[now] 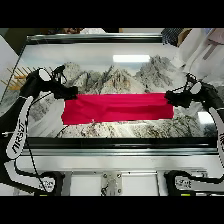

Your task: Fold the clothes and pants, and hang the long-sleeved shirts on hangers.

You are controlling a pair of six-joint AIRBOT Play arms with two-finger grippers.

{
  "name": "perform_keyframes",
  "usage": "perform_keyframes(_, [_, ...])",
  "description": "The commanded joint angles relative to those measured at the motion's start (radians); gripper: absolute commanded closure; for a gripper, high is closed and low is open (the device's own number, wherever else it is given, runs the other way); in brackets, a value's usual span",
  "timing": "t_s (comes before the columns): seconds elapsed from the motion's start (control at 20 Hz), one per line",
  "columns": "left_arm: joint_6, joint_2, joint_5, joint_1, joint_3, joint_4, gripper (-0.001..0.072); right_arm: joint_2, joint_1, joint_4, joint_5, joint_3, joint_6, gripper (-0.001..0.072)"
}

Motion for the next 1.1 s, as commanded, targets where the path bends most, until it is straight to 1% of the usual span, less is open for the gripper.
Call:
perform_keyframes(0.0, [-0.006, -0.031, 0.001, 0.012, 0.023, 0.001, 0.0699, -0.02, 0.003, -0.002, -0.06, 0.004, 0.028, 0.0696])
perform_keyframes(0.05, [-0.005, -0.031, 0.0, 0.012, 0.023, 0.0, 0.0699, -0.021, 0.004, 0.008, -0.078, 0.004, 0.027, 0.0686])
perform_keyframes(0.1, [-0.005, -0.031, 0.001, 0.012, 0.024, -0.001, 0.0659, -0.021, 0.004, 0.029, -0.092, 0.004, 0.027, 0.067])
perform_keyframes(0.15, [-0.006, -0.03, 0.004, 0.012, 0.024, -0.01, 0.0365, -0.02, 0.004, 0.068, -0.104, 0.004, 0.015, 0.0441])
perform_keyframes(0.2, [-0.007, -0.029, 0.004, 0.012, 0.032, -0.02, 0.0123, -0.02, 0.002, 0.114, -0.103, 0.011, -0.042, 0.0152])
perform_keyframes(0.25, [-0.01, -0.029, 0.0, 0.012, 0.046, -0.037, 0.0127, -0.02, -0.006, 0.167, -0.088, 0.027, -0.117, 0.0055])
perform_keyframes(0.35, [-0.013, -0.023, -0.04, 0.012, 0.098, -0.044, 0.0127, -0.02, -0.055, 0.23, -0.012, 0.074, -0.227, 0.0055])
perform_keyframes(0.45, [-0.013, -0.002, -0.066, 0.003, 0.131, -0.059, 0.0128, -0.026, -0.143, 0.239, 0.073, 0.1, -0.31, 0.0057])
perform_keyframes(0.5, [-0.013, 0.013, -0.066, -0.01, 0.132, -0.061, 0.0229, -0.039, -0.195, 0.243, 0.113, 0.104, -0.348, 0.0057])
perform_keyframes(0.6, [-0.013, 0.028, -0.067, -0.048, 0.132, -0.06, 0.0612, -0.094, -0.3, 0.269, 0.201, 0.104, -0.424, 0.0057])
perform_keyframes(0.65, [-0.013, 0.028, -0.064, -0.071, 0.132, -0.061, 0.0692, -0.129, -0.344, 0.303, 0.235, 0.104, -0.46, 0.0057])
perform_keyframes(0.8, [-0.013, 0.015, -0.048, -0.158, 0.132, -0.06, 0.0698, -0.237, -0.43, 0.457, 0.268, 0.105, -0.571, 0.0058])
perform_keyframes(0.95, [-0.013, -0.003, -0.021, -0.231, 0.132, -0.06, 0.0699, -0.314, -0.428, 0.577, 0.268, 0.106, -0.65, 0.0059])
perform_keyframes(1.0, [-0.013, -0.011, -0.011, -0.253, 0.132, -0.061, 0.0699, -0.336, -0.414, 0.616, 0.266, 0.108, -0.674, 0.0108])
perform_keyframes(1.05, [-0.013, -0.019, -0.003, -0.27, 0.132, -0.061, 0.0698, -0.356, -0.397, 0.637, 0.27, 0.114, -0.693, 0.0191])
